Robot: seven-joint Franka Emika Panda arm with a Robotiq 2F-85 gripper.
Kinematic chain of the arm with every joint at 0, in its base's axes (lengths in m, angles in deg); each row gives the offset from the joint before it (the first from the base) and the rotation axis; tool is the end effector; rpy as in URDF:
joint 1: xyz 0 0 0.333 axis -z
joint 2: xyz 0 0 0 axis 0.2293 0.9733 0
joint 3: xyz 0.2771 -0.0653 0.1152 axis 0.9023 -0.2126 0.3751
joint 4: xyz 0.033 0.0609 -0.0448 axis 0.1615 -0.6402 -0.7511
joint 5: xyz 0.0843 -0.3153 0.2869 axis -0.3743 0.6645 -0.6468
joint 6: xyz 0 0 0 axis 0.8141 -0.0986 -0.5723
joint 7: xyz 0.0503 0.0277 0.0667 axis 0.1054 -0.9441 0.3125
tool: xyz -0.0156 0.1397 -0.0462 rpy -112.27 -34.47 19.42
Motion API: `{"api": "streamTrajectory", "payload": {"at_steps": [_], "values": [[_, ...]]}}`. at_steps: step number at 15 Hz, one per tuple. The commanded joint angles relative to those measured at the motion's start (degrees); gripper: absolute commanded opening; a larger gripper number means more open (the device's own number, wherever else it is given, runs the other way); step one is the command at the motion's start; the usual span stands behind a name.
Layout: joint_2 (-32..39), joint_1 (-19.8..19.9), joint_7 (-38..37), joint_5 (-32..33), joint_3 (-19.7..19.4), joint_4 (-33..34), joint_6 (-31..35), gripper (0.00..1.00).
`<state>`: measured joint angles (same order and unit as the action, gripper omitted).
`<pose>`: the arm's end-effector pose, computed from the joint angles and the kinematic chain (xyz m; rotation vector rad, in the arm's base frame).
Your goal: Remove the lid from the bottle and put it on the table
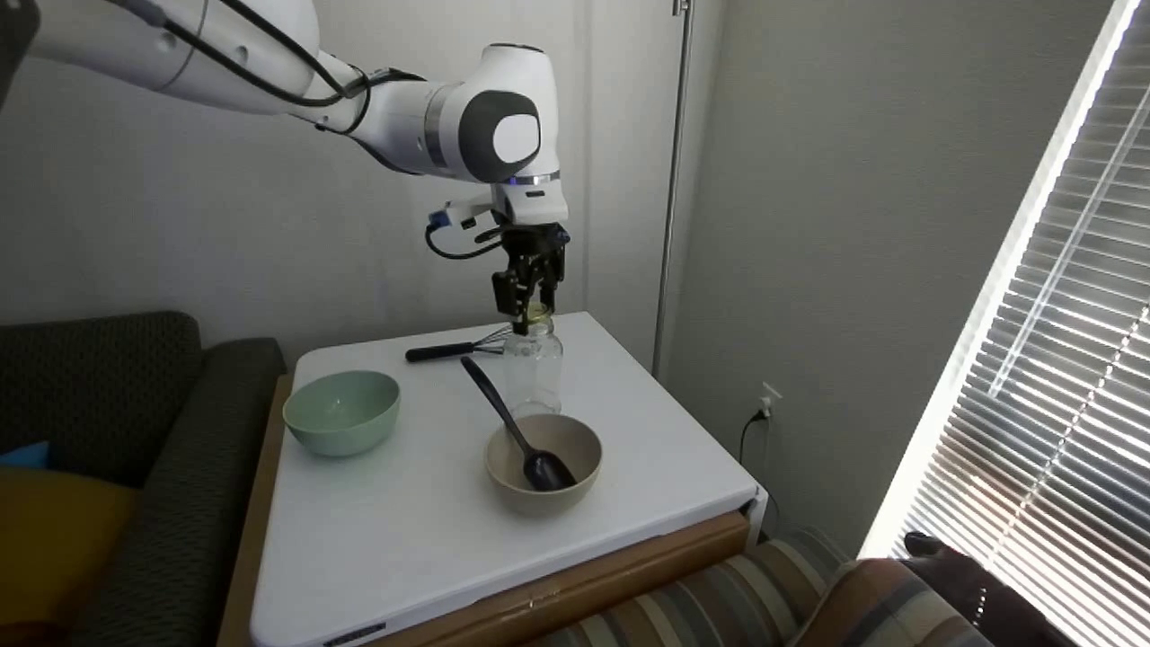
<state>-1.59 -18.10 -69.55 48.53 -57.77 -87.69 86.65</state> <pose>0.8454 0.0452 0.1731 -2.2926 2.0458 -0.1311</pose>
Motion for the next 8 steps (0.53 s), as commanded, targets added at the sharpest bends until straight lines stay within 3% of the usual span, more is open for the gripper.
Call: {"api": "streamTrajectory", "payload": {"at_steps": [1, 8], "values": [[-2.1, 0.3, 2.8, -0.4, 1.1, -0.8, -1.1, 0.47], [-8.5, -2.7, 11.8, 0.4, 2.2, -5.6, -0.4, 0.47]]}}
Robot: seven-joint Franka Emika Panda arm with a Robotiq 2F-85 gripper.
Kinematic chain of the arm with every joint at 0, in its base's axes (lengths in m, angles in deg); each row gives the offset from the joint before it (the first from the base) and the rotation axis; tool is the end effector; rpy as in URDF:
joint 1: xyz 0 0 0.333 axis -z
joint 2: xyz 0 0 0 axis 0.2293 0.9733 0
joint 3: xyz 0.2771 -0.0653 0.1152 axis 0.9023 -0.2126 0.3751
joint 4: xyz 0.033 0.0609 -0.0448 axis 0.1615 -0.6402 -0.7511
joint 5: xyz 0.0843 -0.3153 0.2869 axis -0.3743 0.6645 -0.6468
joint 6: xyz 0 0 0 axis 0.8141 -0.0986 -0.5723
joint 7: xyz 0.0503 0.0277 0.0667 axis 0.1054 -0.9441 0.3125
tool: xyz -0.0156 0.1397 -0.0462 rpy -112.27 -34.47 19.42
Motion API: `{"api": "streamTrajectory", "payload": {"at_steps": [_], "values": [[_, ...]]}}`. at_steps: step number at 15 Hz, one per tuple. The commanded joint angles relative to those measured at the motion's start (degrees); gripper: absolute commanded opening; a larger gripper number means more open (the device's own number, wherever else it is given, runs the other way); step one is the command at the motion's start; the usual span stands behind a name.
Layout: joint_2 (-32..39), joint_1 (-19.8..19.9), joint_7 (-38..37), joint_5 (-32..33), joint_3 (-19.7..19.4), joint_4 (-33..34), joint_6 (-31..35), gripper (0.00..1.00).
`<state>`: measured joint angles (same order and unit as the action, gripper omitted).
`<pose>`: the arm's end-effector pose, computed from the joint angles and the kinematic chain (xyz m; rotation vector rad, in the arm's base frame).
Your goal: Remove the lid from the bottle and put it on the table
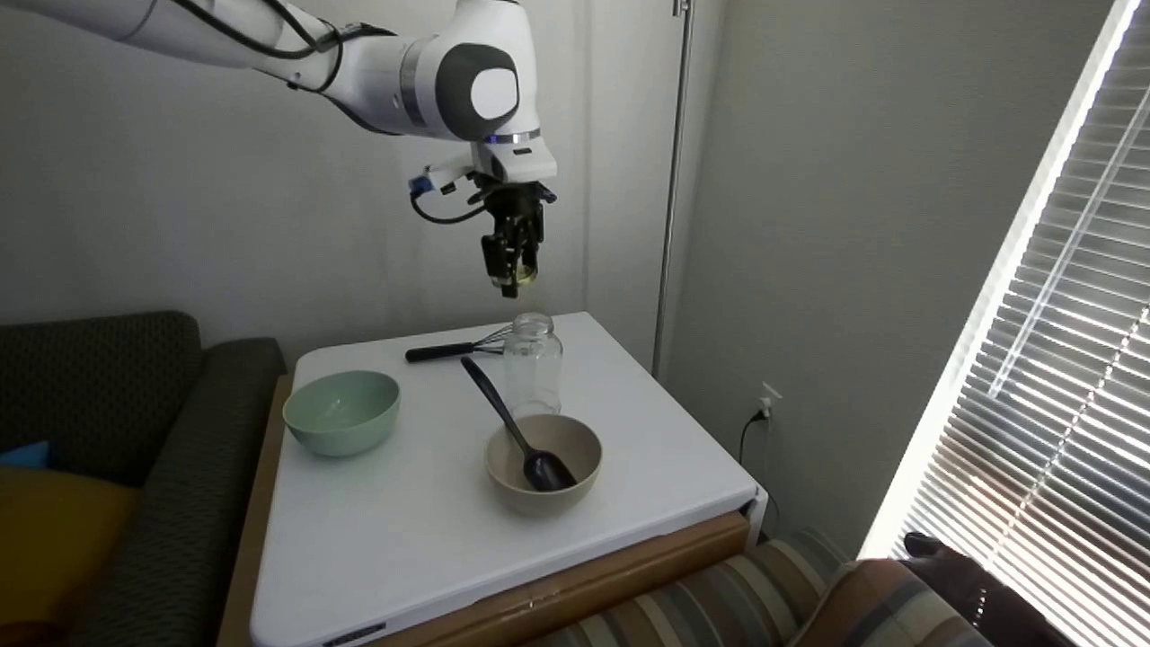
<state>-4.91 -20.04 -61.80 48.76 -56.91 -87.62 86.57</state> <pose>0.8506 0.0816 0.2226 -2.4268 1.8092 -0.1868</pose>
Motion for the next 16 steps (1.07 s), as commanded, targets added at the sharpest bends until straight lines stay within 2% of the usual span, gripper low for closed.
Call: {"api": "streamTrajectory", "payload": {"at_steps": [1, 7, 16], "values": [[-6.4, -1.2, 4.8, -0.1, 1.6, -6.7, -0.3, 0.47], [-17.0, -3.4, 7.8, -0.3, 3.8, -20.8, 5.4, 0.47], [-27.8, -4.8, 0.3, -1.1, 1.5, -42.7, 17.2, 0.47]]}}
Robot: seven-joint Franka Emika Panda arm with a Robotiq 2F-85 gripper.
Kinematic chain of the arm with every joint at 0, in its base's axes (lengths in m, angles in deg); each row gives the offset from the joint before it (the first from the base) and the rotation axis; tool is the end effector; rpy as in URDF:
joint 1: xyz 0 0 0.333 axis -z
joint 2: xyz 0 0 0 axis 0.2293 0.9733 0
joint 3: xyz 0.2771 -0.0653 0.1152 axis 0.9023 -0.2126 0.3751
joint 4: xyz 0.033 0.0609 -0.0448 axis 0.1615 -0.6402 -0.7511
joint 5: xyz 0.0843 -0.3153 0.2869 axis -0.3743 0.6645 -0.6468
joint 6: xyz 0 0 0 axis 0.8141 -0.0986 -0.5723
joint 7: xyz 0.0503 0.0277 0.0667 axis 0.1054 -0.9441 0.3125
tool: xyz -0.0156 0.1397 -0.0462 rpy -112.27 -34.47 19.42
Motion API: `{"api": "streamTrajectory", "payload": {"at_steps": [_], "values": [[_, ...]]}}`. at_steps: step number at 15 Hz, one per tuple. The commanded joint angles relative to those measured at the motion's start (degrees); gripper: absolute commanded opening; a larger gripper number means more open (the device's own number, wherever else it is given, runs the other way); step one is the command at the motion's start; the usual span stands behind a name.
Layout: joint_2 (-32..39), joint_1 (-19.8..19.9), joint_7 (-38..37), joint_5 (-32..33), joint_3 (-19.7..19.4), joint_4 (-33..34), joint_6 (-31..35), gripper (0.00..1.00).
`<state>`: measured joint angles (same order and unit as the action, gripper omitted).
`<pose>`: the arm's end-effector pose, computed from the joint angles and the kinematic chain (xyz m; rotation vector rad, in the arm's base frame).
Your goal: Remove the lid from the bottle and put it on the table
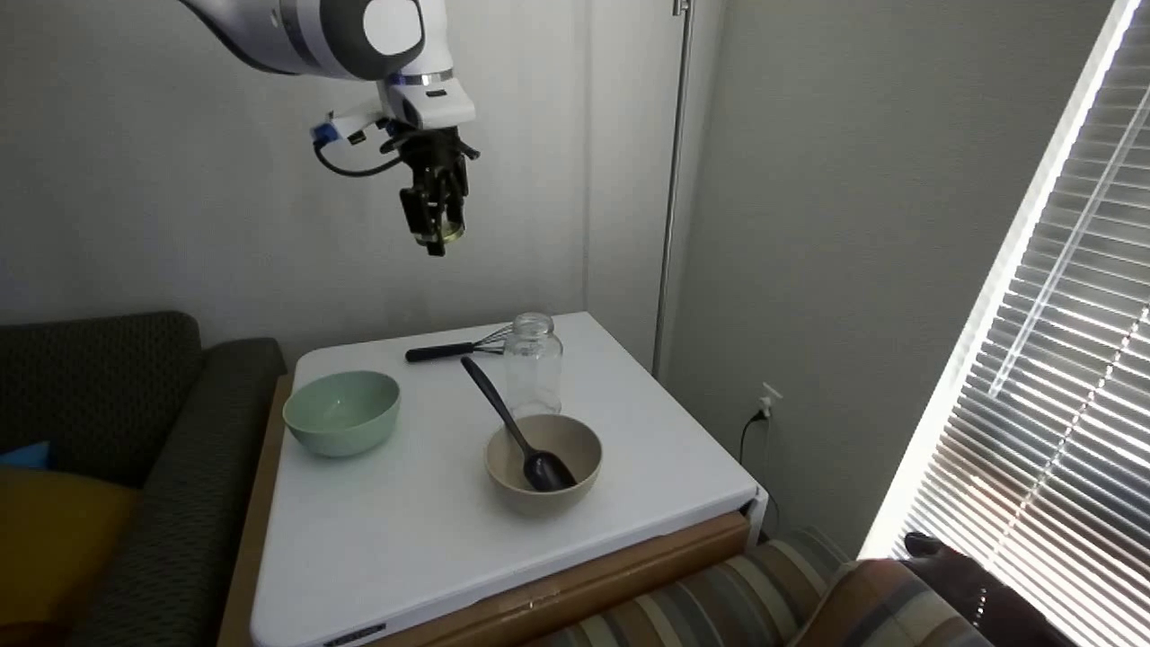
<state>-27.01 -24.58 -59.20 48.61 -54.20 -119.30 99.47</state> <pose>0.7849 0.1591 0.2698 -2.4802 1.6047 -0.1984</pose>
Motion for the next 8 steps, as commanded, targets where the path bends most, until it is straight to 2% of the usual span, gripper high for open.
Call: {"api": "streamTrajectory", "payload": {"at_steps": [1, 2, 6, 7, 8], "values": [[-6.8, 0.1, -3.0, -1.4, -1.2, -13.7, 5.8, 0.47], [-1.9, -0.3, -2.0, -0.3, -0.9, -4.9, 2.0, 0.72], [-4.4, -0.2, -3.1, -0.3, -1.2, -10.3, 4.1, 0.72], [-4.7, -0.2, -3.1, -0.3, -1.2, -10.5, 4.1, 0.47], [-4.3, -0.3, -3.1, 0.0, -1.3, -10.8, 3.6, 0.47]]}}
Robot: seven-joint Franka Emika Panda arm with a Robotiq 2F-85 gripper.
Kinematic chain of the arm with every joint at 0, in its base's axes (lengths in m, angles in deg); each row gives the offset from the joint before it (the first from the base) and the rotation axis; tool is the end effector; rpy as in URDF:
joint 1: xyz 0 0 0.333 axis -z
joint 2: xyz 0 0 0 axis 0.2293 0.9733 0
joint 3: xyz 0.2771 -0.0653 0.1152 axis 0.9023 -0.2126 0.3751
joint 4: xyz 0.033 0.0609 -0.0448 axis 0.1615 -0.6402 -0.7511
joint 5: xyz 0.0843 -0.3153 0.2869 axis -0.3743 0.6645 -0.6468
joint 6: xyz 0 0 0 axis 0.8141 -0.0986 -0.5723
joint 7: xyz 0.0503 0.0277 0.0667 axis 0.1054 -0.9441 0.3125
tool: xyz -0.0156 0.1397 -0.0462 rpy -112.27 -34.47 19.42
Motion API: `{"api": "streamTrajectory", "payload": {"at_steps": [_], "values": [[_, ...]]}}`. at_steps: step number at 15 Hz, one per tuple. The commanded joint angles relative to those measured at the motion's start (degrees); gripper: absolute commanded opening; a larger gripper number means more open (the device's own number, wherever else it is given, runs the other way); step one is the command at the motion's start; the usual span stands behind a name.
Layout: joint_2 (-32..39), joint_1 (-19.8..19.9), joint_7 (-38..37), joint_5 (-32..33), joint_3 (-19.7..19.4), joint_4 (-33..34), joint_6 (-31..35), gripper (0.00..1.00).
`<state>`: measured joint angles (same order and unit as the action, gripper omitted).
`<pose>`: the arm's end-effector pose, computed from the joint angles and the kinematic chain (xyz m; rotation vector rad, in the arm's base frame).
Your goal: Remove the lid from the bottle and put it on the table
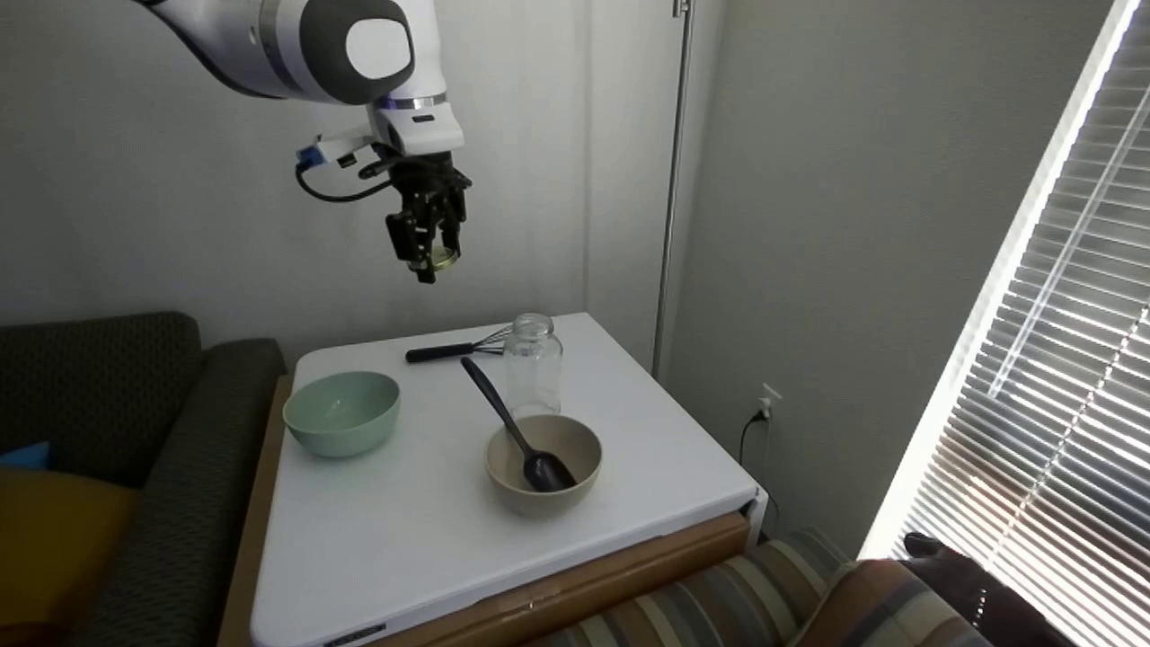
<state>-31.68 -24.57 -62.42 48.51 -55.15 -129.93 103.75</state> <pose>0.7544 0.1410 0.2445 -2.4416 1.7101 -0.1746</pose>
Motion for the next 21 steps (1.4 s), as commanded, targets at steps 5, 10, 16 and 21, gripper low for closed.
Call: {"api": "streamTrajectory", "payload": {"at_steps": [5, 10, 16, 21], "values": [[-1.8, -0.9, -3.4, 0.6, -1.6, -9.0, -0.9, 0.47], [-4.0, -1.1, -12.7, -0.1, -3.7, -20.1, 3.7, 0.47], [-0.6, -0.7, -28.1, -0.9, -8.0, -29.3, 18.7, 0.47], [4.9, 0.6, -31.8, -2.5, -6.5, -26.6, 15.3, 0.47]]}}
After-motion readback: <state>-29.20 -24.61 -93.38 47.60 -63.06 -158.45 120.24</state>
